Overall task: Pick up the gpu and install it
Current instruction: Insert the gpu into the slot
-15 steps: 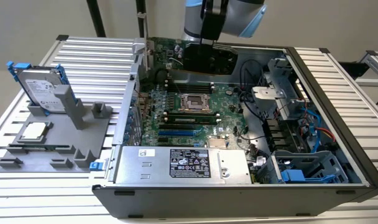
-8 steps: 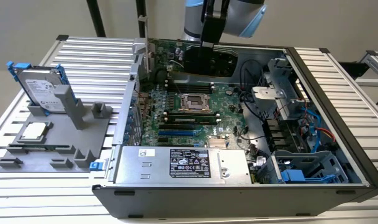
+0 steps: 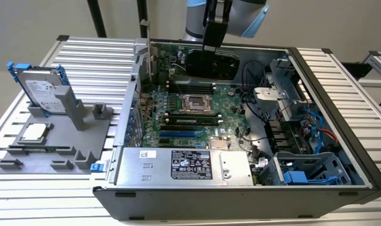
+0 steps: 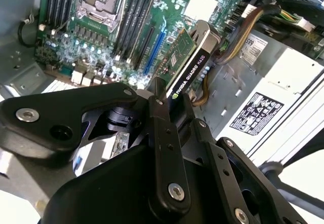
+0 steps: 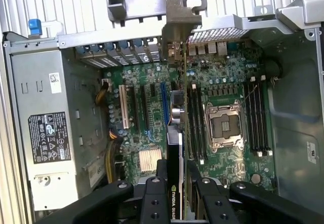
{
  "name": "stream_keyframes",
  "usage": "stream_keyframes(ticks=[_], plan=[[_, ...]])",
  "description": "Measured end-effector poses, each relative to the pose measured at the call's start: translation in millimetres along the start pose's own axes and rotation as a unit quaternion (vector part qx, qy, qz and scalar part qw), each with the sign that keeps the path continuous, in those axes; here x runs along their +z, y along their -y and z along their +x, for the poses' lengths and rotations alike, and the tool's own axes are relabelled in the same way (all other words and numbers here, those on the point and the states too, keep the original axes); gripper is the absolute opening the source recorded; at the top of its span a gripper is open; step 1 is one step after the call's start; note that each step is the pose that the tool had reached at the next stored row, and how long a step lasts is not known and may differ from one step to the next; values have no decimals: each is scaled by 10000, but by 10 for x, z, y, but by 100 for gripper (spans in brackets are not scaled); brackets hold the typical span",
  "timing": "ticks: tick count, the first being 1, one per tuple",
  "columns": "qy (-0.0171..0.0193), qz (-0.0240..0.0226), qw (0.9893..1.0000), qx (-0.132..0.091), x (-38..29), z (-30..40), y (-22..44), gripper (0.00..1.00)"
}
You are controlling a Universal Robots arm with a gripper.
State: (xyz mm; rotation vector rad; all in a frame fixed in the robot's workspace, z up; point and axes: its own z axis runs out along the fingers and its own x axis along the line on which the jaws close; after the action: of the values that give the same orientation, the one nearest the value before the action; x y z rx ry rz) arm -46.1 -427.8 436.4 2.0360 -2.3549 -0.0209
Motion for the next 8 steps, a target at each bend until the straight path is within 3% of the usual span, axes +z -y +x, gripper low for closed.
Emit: stream_keyframes(ticks=[8], plan=[[1,0,10000,0,8,0,1,0]])
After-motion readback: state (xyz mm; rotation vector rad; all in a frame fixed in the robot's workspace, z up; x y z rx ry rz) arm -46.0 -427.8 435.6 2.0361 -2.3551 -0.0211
